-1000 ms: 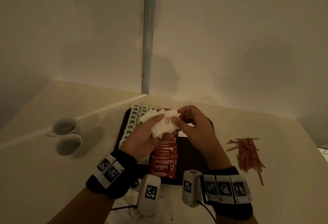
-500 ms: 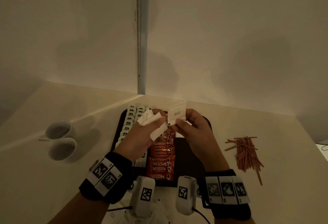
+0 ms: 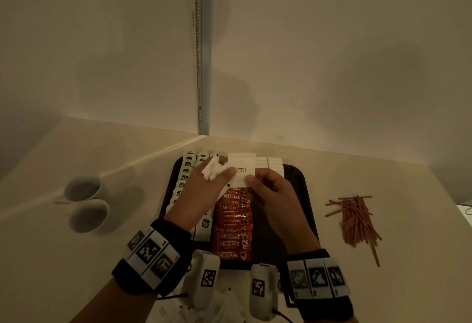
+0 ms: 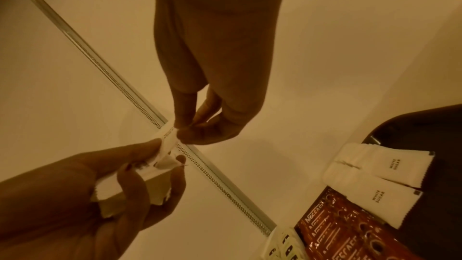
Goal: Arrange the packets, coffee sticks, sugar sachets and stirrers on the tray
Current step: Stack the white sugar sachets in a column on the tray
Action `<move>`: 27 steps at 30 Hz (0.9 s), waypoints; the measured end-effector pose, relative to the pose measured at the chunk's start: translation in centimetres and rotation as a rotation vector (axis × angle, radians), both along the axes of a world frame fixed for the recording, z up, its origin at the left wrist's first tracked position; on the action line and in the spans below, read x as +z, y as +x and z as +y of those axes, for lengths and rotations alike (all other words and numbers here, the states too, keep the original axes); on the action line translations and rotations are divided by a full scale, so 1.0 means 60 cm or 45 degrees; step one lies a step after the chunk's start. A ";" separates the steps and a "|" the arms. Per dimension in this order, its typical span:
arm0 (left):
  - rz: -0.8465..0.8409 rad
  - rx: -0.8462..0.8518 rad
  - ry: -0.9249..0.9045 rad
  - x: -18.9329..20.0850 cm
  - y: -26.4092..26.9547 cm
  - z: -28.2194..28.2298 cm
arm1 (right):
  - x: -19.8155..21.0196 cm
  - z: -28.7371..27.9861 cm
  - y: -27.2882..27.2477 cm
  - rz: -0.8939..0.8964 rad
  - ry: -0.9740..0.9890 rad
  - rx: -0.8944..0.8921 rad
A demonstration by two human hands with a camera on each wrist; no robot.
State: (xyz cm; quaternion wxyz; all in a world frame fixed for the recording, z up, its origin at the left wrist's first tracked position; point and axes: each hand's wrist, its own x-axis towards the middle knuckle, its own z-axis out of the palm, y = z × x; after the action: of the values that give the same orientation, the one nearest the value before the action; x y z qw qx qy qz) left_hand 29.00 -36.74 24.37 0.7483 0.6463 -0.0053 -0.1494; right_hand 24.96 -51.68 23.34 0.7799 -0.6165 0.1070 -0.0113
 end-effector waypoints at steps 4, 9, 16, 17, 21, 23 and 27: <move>0.037 -0.036 -0.018 -0.007 0.000 -0.003 | -0.004 -0.005 -0.001 0.001 0.059 0.015; 0.337 -0.018 -0.497 -0.014 0.011 0.012 | -0.039 -0.072 0.023 0.099 0.006 -0.266; 0.417 0.116 -0.576 -0.026 0.024 0.029 | -0.201 -0.169 0.045 0.461 -0.877 -0.370; 0.414 0.121 -0.562 -0.027 0.026 0.030 | -0.217 -0.169 0.047 0.487 -0.898 -0.347; 0.401 0.153 -0.491 -0.036 0.029 0.032 | -0.247 -0.148 0.065 0.545 -0.925 -0.285; 0.415 0.173 -0.500 -0.039 0.030 0.032 | -0.254 -0.141 0.075 0.558 -0.914 -0.297; 0.457 0.151 -0.568 -0.040 0.033 0.036 | -0.258 -0.128 0.089 0.588 -0.896 -0.332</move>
State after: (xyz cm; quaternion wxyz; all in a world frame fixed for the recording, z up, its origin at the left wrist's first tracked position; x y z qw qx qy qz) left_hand 30.97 -34.57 21.94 0.8684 0.4281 0.1322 -0.2126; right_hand 30.29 -59.34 7.84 0.4702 -0.8123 0.3451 -0.0075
